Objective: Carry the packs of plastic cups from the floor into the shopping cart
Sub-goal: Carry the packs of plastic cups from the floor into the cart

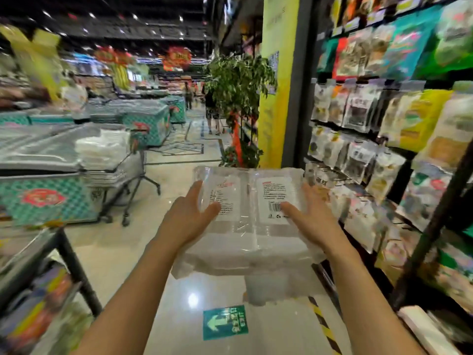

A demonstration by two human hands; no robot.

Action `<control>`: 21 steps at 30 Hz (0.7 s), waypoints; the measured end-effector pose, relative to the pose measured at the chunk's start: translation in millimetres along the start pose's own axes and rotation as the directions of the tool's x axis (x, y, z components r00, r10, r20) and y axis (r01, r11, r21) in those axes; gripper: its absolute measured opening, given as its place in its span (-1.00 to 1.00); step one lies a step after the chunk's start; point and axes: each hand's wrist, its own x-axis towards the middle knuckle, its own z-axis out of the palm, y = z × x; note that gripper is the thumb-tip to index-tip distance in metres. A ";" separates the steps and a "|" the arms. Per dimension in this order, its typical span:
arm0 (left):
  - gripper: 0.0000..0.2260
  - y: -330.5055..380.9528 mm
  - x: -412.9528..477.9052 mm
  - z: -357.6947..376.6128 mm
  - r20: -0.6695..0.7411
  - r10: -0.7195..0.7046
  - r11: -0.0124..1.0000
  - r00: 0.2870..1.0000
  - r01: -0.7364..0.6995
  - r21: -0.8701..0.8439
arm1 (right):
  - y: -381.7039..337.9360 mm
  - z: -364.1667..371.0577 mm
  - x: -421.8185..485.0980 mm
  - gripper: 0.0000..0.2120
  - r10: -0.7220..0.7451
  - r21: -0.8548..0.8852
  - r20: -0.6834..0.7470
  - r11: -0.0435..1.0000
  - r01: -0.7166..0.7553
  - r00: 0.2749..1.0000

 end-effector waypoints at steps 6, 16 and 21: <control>-0.30 -77.7 105.4 -35.5 -0.085 -0.153 0.986 0.985 0.158 0.053 | -49.6 98.8 130.0 -0.38 -0.130 0.102 0.118 0.988 0.118 0.985; -0.28 -186.8 238.2 -73.0 -0.189 -0.305 0.942 0.933 0.325 0.083 | -119.4 227.0 295.3 -0.35 -0.237 0.119 0.326 0.971 0.209 0.915; -0.29 -254.3 318.7 -81.3 -0.238 -0.346 0.928 0.908 0.368 0.057 | -147.8 311.3 381.3 -0.36 -0.267 0.120 0.357 0.963 0.240 0.895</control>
